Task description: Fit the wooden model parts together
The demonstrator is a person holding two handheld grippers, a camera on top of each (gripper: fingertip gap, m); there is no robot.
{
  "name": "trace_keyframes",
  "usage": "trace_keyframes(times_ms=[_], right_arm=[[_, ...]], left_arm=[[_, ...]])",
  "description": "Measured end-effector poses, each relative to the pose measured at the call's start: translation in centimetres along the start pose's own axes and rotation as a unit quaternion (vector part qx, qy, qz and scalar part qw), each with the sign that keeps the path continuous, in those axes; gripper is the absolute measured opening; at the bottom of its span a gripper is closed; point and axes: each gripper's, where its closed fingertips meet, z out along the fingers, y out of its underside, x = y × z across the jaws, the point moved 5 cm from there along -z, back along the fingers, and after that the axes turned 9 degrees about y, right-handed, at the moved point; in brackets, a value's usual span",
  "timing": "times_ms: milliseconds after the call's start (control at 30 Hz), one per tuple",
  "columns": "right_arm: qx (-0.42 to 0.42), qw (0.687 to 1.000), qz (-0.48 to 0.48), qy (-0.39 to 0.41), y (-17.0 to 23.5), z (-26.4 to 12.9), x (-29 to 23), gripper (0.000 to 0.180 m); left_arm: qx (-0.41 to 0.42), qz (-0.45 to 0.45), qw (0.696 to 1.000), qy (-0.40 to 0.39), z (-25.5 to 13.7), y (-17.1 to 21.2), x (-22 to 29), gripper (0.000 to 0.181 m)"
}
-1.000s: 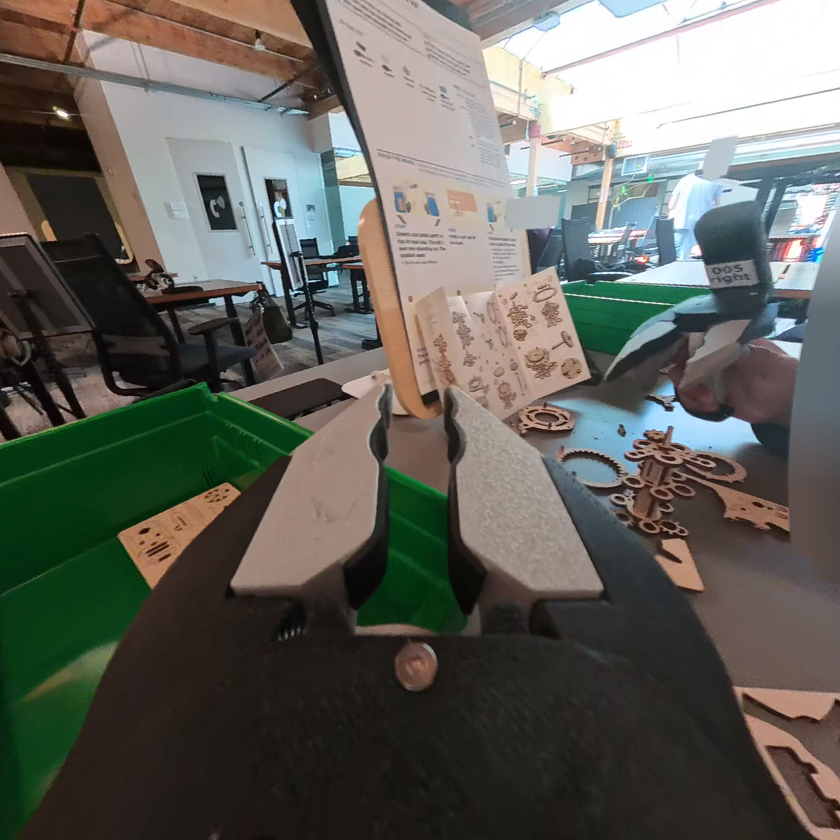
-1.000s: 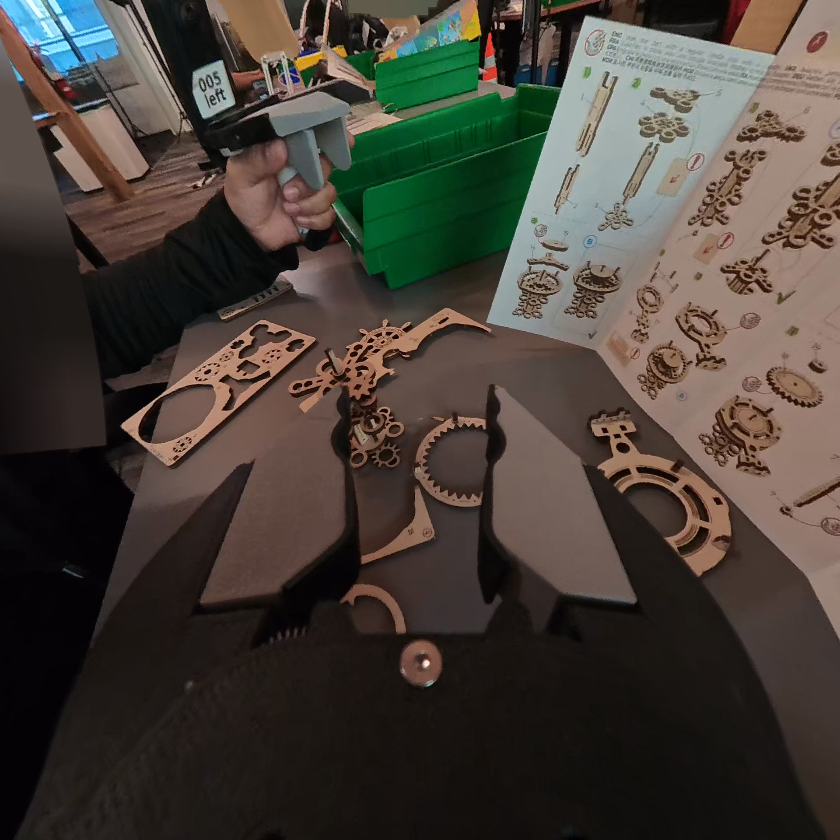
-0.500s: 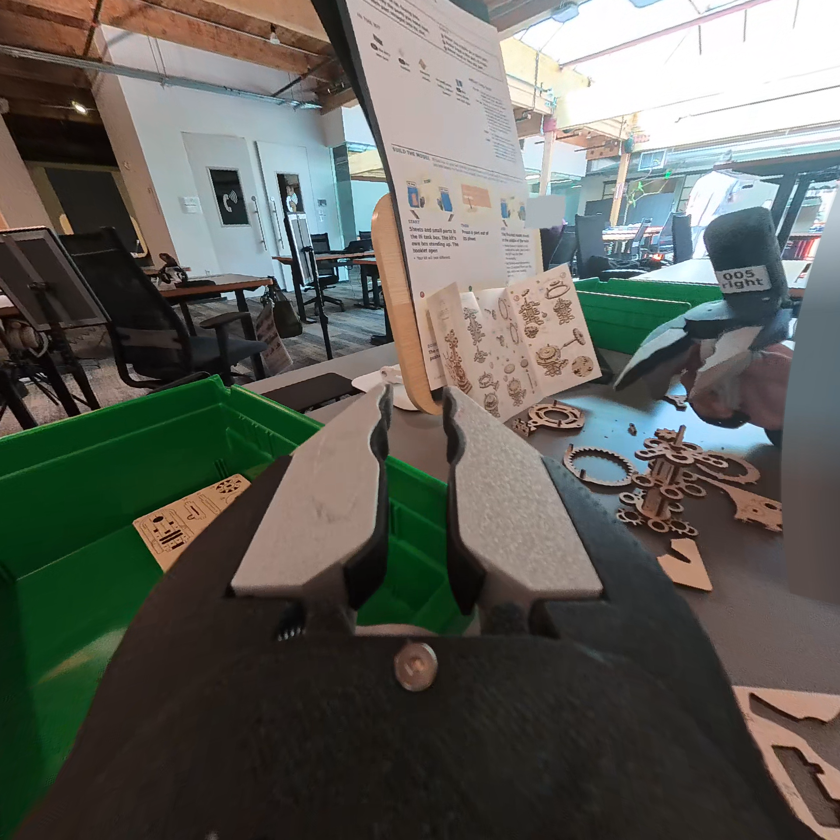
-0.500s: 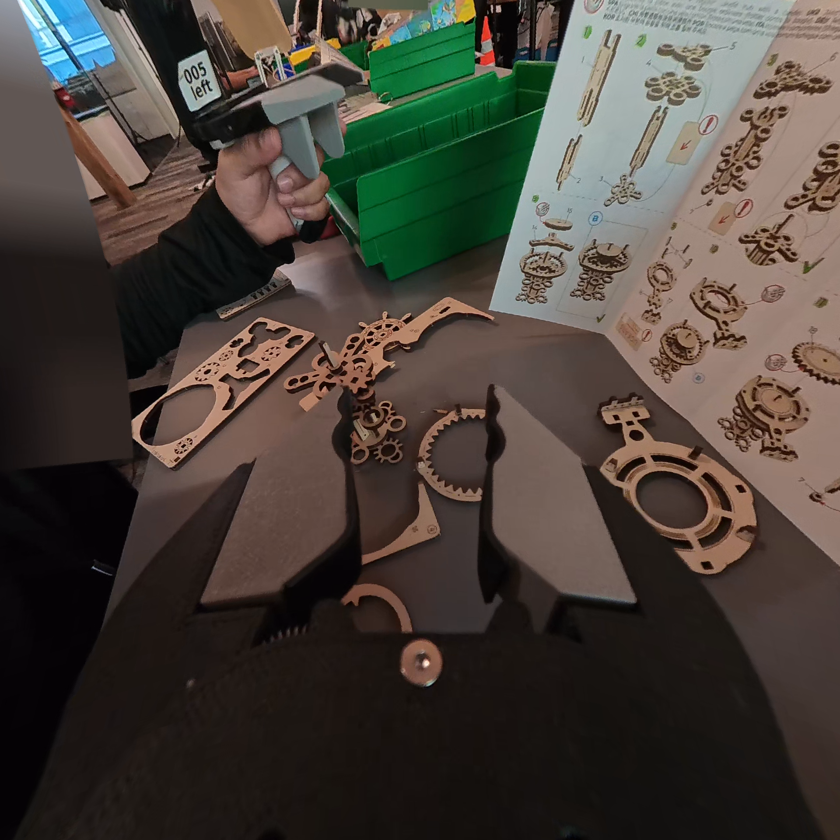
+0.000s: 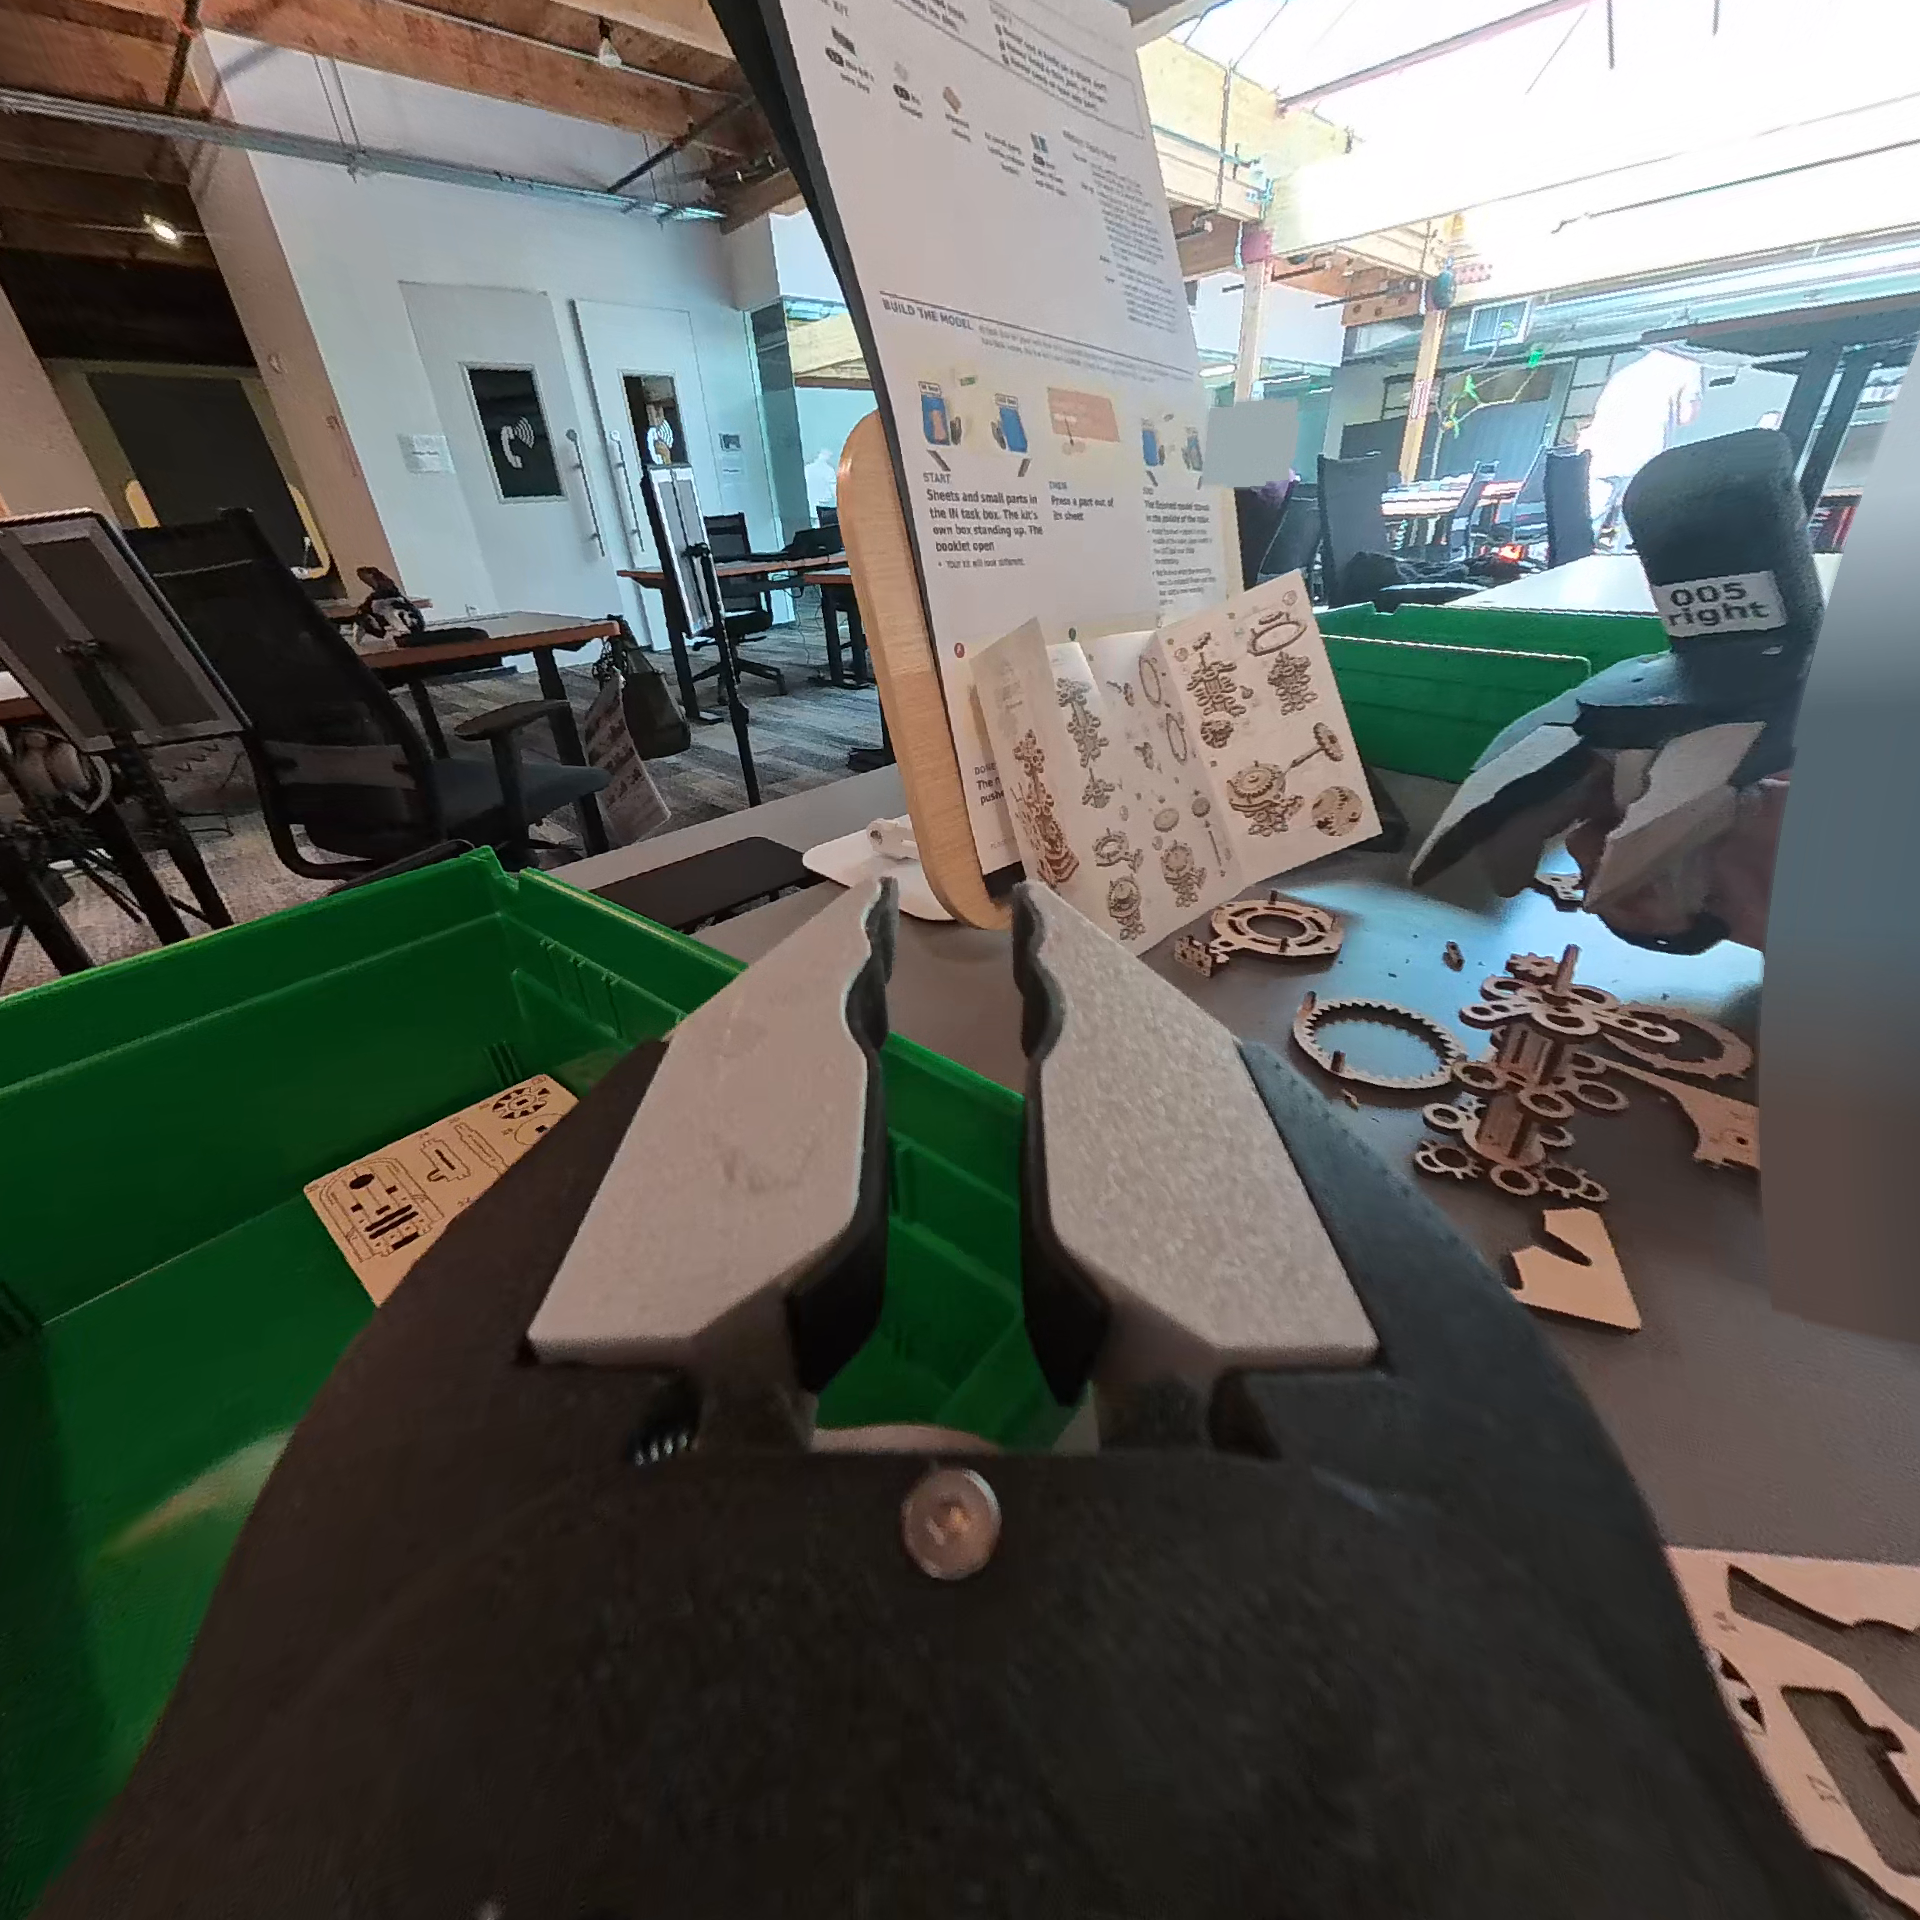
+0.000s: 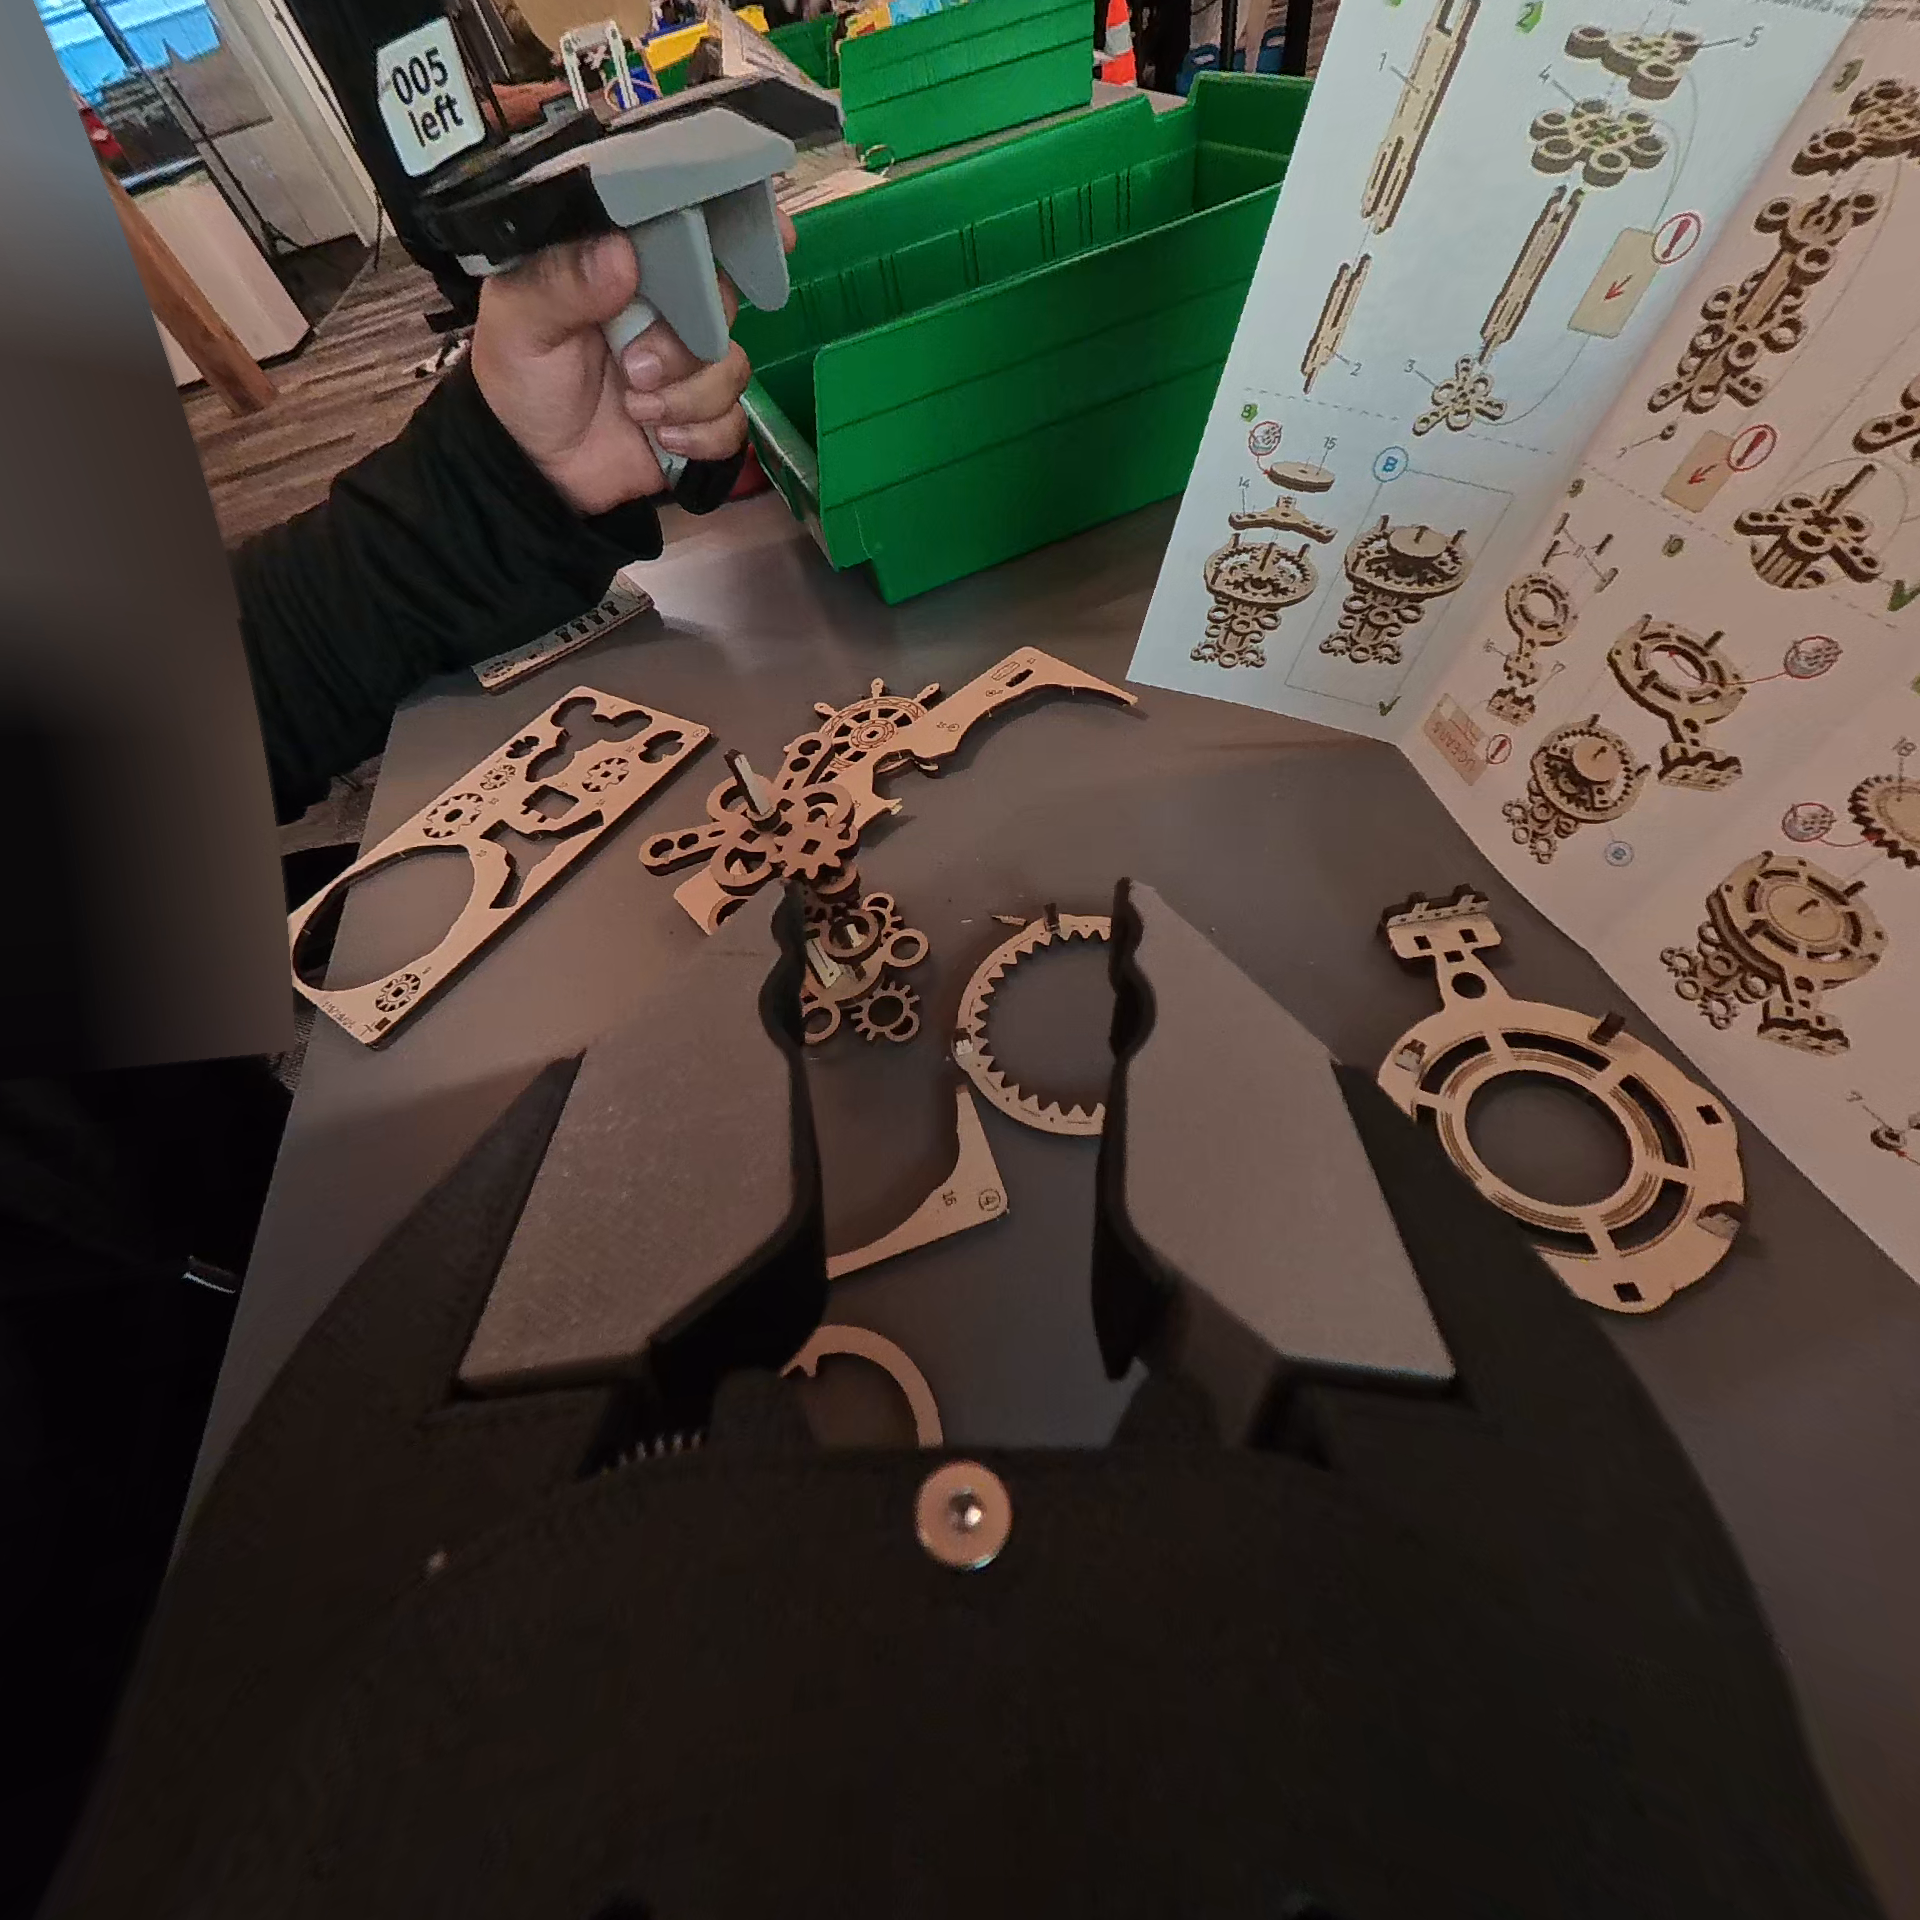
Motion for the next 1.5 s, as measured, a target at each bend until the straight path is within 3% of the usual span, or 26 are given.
trace_keyframes(times_ms=[767,1200,1500], right_arm=[[-0.023,0.998,-0.044,0.039,0.8,0.7,0.0,0.066],[0.014,1.000,0.003,0.028,0.2,0.0,1.1,0.069],[-0.022,1.000,-0.005,0.022,1.0,1.1,0.1,0.074]], left_arm=[[-0.025,0.024,0.999,0.005,0.7,0.8,0.6,0.019],[-0.022,0.028,0.999,0.012,0.7,0.7,0.8,0.018],[-0.077,0.076,0.989,0.100,2.7,1.4,5.0,0.010]])
